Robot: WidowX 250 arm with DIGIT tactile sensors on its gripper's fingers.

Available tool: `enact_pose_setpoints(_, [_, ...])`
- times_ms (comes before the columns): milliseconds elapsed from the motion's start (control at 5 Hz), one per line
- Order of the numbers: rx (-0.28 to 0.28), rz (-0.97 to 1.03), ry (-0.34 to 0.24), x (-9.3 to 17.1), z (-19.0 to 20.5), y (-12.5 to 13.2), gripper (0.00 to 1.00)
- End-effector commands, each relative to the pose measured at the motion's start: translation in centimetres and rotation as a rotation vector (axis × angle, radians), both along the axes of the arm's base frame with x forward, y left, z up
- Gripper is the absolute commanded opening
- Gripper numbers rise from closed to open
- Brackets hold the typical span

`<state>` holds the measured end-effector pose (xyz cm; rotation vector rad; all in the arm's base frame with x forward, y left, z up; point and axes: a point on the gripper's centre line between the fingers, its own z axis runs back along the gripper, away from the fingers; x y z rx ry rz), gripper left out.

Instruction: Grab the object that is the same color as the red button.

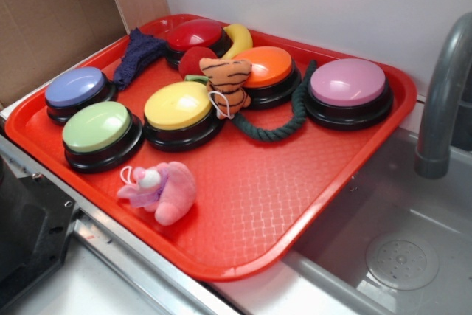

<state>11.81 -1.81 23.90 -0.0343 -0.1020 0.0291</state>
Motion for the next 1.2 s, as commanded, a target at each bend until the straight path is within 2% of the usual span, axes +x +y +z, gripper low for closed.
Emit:
enact_pose_setpoints(0, [0.000,0.000,0.000,0.0,0.0,0.0,1.00])
enact_pose_setpoints(200, [-0.018,0.247,0.047,2.4,-1.7,0.5,1.00])
enact_pose_setpoints(400, [-0.031,0.438,-0.015,5.4,-3.6,0.7,1.00])
enact_pose_setpoints(600, [-0.070,0.532,-0.010,8.2,-5.6,1.7,1.00])
enact_pose_setpoints(800, [-0.123,0.721,-0.073,11.5,-8.8,3.1,1.00])
enact_pose_setpoints(1000, [-0.135,0.836,-0.060,13.7,-11.8,3.9,1.00])
